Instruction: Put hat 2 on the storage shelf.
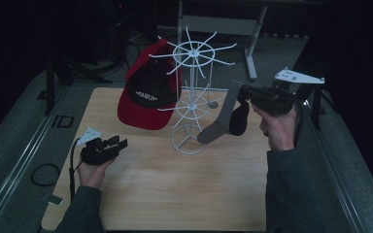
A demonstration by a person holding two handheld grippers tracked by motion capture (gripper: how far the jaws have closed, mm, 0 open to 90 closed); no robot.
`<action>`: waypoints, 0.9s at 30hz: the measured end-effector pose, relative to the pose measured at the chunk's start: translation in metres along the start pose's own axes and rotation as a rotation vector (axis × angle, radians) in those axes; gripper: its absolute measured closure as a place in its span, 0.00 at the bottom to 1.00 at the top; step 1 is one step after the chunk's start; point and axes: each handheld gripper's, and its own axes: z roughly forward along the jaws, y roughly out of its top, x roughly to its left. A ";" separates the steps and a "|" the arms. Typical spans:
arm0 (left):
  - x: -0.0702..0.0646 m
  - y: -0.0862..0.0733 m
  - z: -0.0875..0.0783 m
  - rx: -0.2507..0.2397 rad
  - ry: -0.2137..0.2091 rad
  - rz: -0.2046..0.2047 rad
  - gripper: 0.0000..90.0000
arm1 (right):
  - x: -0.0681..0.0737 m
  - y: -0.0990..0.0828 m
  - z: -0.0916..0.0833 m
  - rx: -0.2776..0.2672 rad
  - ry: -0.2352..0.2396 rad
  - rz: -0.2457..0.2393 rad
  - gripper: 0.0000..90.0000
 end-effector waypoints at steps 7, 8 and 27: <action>0.000 0.000 -0.001 -0.004 -0.003 -0.001 0.61 | 0.004 0.010 -0.004 -0.021 -0.003 -0.015 0.96; 0.000 0.000 -0.001 -0.004 -0.004 0.000 0.61 | 0.004 0.011 -0.005 -0.022 -0.002 -0.014 0.96; -0.002 0.002 -0.001 -0.011 -0.018 0.001 0.61 | 0.012 0.027 -0.014 -0.061 0.002 -0.038 0.96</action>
